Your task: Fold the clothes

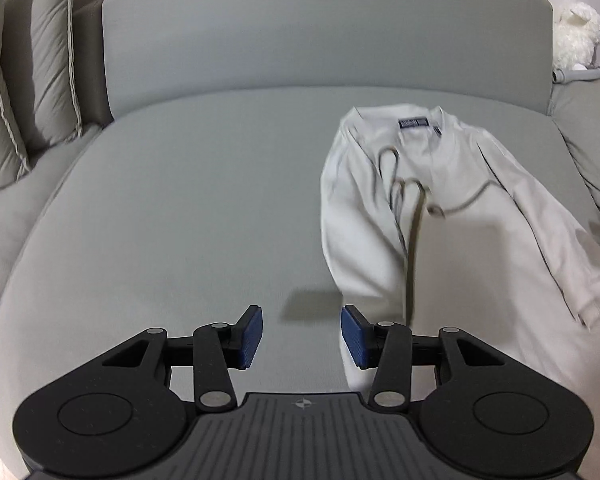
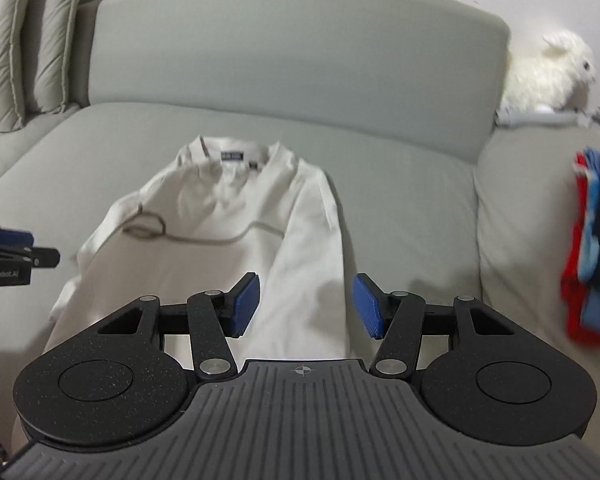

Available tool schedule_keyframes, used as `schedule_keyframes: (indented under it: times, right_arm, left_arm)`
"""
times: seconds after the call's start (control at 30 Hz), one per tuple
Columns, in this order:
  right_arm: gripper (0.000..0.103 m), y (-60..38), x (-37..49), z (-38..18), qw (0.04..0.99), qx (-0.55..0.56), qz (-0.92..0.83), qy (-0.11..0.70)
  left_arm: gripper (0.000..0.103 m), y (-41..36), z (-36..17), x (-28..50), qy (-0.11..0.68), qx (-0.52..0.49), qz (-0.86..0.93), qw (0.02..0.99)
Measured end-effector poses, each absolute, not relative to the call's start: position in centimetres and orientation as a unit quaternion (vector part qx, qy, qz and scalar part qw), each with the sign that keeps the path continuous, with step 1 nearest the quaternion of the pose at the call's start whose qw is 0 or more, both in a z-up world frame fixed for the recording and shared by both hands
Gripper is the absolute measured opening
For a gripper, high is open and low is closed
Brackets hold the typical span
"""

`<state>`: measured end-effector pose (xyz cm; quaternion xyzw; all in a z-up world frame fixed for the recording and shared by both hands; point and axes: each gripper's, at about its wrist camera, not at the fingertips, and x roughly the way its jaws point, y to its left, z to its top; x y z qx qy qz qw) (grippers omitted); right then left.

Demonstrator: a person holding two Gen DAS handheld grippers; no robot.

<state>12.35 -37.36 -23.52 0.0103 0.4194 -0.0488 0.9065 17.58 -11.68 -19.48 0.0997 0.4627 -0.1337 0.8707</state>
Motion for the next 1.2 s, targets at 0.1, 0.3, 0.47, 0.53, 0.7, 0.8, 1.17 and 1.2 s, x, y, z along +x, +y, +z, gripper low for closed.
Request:
schedule_keyframes:
  times: [0.1,0.3,0.47,0.53,0.7,0.8,1.17,1.2]
  right_arm:
    - [0.058,-37.1,11.1,-24.3,0.904,0.023,-0.065,0.423]
    - [0.058,-38.3,9.2,-25.4,0.895,0.048,-0.093,0.433]
    - [0.058,-39.6,8.5,-26.5,0.889,0.079,-0.095,0.441]
    - [0.057,-40.0,8.8,-27.0,0.886,0.101,-0.096,0.442]
    - [0.039,-40.8,9.7,-27.7,0.883,0.164,-0.092,0.431]
    - [0.020,-40.6,9.8,-27.3,0.887,0.170,-0.087,0.420]
    - [0.005,-41.4,10.9,-24.2,0.892,0.036,-0.131,0.432]
    - [0.004,-41.8,11.3,-23.9,0.890,0.018,-0.137,0.434]
  left_arm:
    - [0.044,-12.2,-20.0,16.6,0.466,0.097,-0.136,0.869]
    - [0.044,-12.1,-21.7,15.9,0.474,0.082,-0.139,0.866]
    - [0.045,-12.5,-22.4,16.5,0.471,0.073,-0.148,0.867]
    - [0.045,-13.0,-22.7,16.7,0.468,0.074,-0.152,0.868]
    - [0.040,-13.9,-22.9,17.0,0.462,0.080,-0.158,0.869]
    - [0.024,-14.0,-22.6,16.8,0.458,0.088,-0.158,0.870]
    - [0.001,-13.4,-21.7,18.9,0.457,0.141,-0.153,0.865]
    - [0.001,-13.5,-21.5,19.5,0.449,0.154,-0.149,0.867]
